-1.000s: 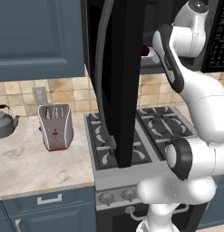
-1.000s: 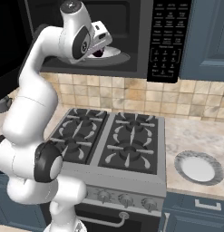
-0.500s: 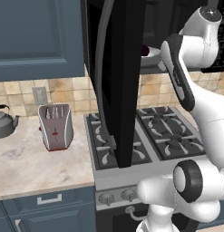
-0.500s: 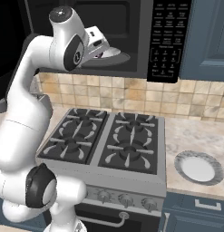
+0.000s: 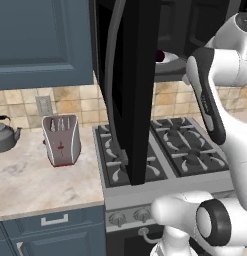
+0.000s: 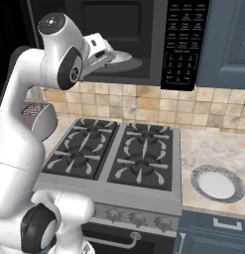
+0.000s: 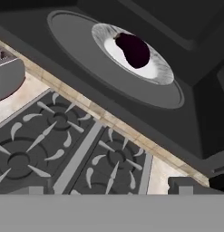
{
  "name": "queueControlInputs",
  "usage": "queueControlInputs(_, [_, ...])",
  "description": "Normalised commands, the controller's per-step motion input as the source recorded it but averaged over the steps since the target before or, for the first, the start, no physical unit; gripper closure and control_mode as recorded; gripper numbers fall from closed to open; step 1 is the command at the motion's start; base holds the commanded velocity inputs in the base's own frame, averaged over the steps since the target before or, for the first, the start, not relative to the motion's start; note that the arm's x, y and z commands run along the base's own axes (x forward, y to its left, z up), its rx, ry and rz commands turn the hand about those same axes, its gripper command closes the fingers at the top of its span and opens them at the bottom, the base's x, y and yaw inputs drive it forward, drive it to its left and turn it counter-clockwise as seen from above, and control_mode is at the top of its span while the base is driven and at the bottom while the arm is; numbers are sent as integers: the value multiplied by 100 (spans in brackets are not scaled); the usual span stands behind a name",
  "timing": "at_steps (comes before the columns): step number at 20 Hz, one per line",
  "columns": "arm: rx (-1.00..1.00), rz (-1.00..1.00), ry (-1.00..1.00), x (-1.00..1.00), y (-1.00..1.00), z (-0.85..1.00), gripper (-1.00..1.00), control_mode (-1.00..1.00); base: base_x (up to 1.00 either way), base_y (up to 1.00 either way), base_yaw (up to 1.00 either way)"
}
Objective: Pick the eggplant from the counter and place it in the microwave. Then turn on the microwave.
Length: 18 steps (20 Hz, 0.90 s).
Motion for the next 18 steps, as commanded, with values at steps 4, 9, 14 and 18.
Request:
queueControlInputs(4, [0, -4, -10, -53, 0, 0, 100, -100, 0, 0, 0])
queueControlInputs(9, [0, -5, -2, -51, 0, 0, 100, -100, 0, 0, 0])
queueControlInputs(14, [0, -1, 0, -47, 0, 0, 100, -100, 0, 0, 0])
queueControlInputs(18, [0, 0, 0, -51, 0, 0, 100, -100, 0, 0, 0])
